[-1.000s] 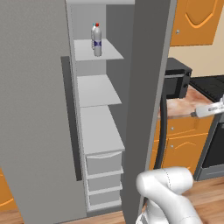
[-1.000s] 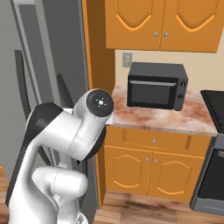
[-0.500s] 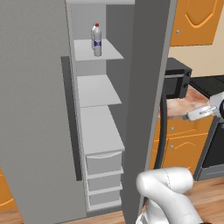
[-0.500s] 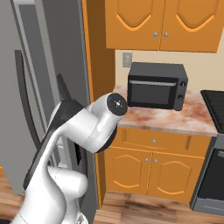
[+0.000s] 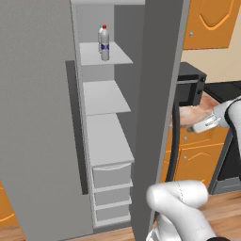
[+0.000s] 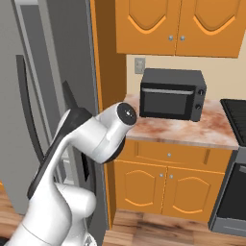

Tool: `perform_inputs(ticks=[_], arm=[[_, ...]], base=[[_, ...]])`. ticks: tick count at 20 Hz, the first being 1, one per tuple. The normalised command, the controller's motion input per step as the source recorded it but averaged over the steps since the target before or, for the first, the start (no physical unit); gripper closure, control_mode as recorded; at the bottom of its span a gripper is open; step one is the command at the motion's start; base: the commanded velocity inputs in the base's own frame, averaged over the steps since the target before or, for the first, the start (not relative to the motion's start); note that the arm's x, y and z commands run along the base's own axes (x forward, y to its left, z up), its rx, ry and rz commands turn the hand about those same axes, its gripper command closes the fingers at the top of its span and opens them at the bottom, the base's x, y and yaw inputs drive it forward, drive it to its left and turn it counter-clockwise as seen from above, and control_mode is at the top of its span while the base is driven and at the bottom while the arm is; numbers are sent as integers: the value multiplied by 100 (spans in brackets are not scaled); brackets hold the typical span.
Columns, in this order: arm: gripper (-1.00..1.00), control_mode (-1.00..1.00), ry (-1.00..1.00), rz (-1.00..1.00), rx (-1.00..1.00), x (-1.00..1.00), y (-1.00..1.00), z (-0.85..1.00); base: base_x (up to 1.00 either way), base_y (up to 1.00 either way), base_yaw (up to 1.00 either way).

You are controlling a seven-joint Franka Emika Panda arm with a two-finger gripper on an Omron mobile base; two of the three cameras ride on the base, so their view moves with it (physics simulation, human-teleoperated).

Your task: Take the bottled waters from the counter and place them in the freezer to freeze. Close the freezer door after placing the bottles.

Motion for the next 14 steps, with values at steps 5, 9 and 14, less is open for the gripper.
perform_inputs(ticks=[5,9,14], arm=[[-100,-100,4,4,0,1,46,-8],[-100,-100,9,8,0,16,26,-12],[-100,-100,13,8,0,27,50,-20]], base=[[0,0,0],[0,0,0],[0,0,0]])
